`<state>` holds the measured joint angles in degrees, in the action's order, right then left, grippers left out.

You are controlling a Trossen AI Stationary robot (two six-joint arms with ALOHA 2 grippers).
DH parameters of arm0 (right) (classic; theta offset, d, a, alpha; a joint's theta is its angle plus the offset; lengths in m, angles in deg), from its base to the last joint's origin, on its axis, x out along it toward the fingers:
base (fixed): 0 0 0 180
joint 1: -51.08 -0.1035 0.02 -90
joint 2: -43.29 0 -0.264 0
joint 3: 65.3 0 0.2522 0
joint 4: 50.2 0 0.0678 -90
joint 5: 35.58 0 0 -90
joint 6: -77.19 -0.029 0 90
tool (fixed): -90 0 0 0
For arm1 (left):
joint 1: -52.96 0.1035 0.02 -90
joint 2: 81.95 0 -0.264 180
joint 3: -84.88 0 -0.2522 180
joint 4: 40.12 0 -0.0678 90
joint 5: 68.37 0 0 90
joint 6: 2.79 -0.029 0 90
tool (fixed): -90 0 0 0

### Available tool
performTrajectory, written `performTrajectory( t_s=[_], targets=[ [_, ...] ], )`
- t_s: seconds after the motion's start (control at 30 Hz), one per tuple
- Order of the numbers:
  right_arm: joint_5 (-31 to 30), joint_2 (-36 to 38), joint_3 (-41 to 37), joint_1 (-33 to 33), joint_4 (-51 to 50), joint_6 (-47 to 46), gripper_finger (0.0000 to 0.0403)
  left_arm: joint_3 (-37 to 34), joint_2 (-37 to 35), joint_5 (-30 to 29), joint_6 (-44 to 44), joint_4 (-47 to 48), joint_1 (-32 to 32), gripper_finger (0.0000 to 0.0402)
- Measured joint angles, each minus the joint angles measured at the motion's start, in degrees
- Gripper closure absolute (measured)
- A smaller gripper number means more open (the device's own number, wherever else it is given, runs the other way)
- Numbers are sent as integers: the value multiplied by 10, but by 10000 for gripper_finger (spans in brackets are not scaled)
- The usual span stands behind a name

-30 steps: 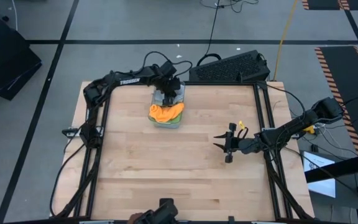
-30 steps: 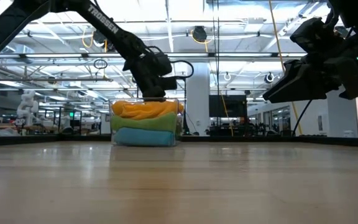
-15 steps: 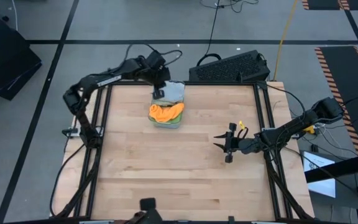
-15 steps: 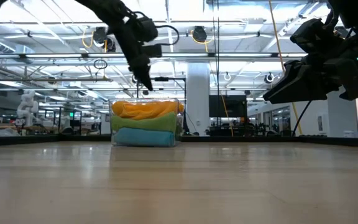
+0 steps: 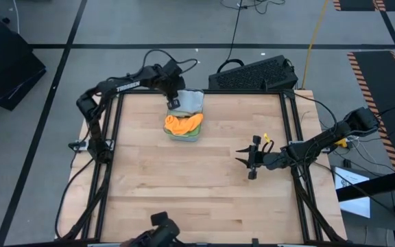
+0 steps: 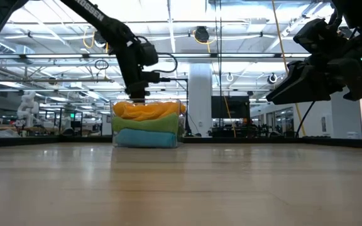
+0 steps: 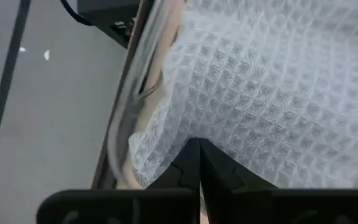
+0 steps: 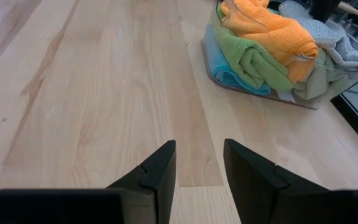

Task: Fold microfiber towels
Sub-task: Put the folded gray towel into the bin

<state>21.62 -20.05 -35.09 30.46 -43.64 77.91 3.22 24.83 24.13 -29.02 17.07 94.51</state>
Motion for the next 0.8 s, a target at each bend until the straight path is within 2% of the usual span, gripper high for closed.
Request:
performTrajectory(
  t_s=[0.2, 0.4, 0.53, 0.8],
  targets=[
    [0, 0, 0, 0, 0, 3, 278, -20, 22, 2, 10, -12, -4, 387],
    [0, 0, 0, 0, 0, 4, 278, -41, 25, 2, 18, -35, -5, 398],
    [0, 0, 0, 0, 0, 4, 277, -36, 24, -1, 20, -33, -8, 390],
    [-1, 0, 0, 0, 0, 4, 277, -17, -40, -27, 29, -37, -32, 397]
  ],
)
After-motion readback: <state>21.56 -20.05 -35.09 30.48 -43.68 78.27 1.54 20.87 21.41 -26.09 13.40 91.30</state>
